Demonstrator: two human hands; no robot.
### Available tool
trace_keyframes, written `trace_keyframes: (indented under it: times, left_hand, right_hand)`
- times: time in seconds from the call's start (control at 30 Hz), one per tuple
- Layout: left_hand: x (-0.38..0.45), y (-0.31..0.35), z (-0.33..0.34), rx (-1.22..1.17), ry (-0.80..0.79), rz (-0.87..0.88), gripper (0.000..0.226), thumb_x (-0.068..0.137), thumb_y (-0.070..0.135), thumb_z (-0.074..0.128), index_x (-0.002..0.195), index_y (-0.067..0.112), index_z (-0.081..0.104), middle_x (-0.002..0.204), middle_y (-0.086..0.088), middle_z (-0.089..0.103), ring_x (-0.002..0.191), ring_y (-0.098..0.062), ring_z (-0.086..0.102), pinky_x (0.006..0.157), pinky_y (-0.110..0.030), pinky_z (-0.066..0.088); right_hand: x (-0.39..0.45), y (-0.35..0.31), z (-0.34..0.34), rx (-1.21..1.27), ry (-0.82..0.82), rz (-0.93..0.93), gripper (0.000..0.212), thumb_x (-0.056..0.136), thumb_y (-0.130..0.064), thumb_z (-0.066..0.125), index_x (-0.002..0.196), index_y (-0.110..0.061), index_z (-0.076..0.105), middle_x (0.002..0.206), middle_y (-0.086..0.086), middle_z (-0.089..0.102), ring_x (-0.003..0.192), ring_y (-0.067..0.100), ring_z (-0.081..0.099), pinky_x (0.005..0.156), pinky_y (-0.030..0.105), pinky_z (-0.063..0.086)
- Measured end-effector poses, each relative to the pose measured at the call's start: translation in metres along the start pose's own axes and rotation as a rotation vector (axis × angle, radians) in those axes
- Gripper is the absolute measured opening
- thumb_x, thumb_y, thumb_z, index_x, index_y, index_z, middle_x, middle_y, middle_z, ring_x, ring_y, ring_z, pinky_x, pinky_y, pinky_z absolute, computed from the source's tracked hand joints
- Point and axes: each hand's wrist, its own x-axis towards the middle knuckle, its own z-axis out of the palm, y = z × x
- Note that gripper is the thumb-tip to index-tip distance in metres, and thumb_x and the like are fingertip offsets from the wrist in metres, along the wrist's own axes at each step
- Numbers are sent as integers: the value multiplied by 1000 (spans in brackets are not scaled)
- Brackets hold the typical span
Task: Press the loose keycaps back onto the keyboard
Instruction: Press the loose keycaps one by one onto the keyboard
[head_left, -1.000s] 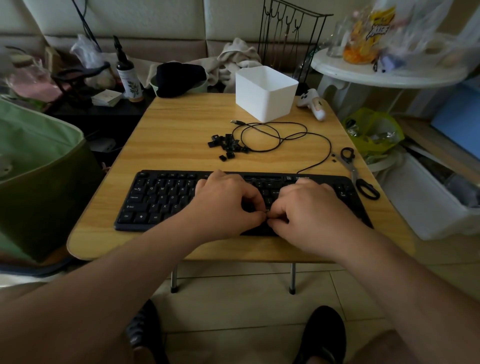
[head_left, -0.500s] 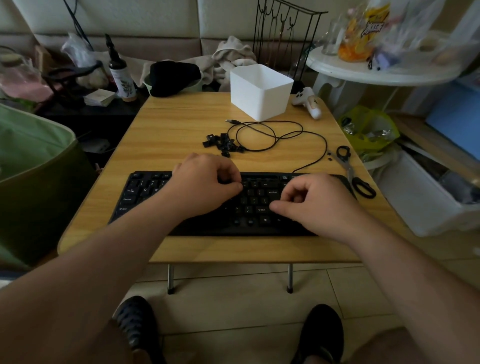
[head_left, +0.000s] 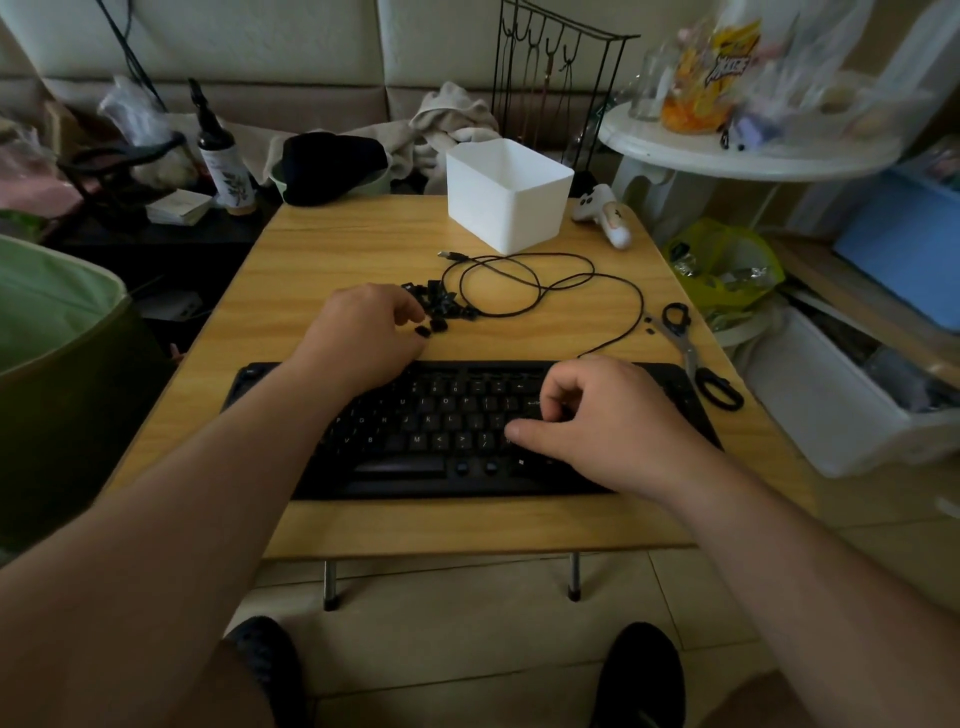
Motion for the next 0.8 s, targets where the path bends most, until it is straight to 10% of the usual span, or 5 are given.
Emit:
trace_keyframes:
  times: [0.37, 0.6, 0.8]
  left_hand:
    - [17, 12, 11, -5, 24, 51, 16, 94, 26, 70, 109, 28, 72, 93, 15, 68, 91, -7, 65, 73, -20, 48]
    - [-25, 48, 13, -1104, -314, -66, 11, 93, 8, 72, 101, 14, 73, 96, -7, 78, 85, -15, 70, 87, -35, 58]
    - [-31, 52, 16, -1386, -400, -68, 19, 81, 10, 72, 99, 10, 70, 92, -9, 74, 89, -19, 69, 84, -30, 58]
  right_hand:
    - [14, 4, 4, 42, 210, -115, 20, 87, -47, 74, 76, -34, 65, 80, -14, 58, 81, 6, 54, 79, 43, 53]
    - [21, 1, 4, 161, 336, -288, 36, 87, -23, 81, 120, -32, 71, 96, -15, 62, 88, 5, 59, 73, 15, 47]
    - [19, -6, 1, 172, 494, -407, 22, 85, -13, 81, 105, -22, 78, 96, -12, 66, 91, 3, 63, 77, 9, 47]
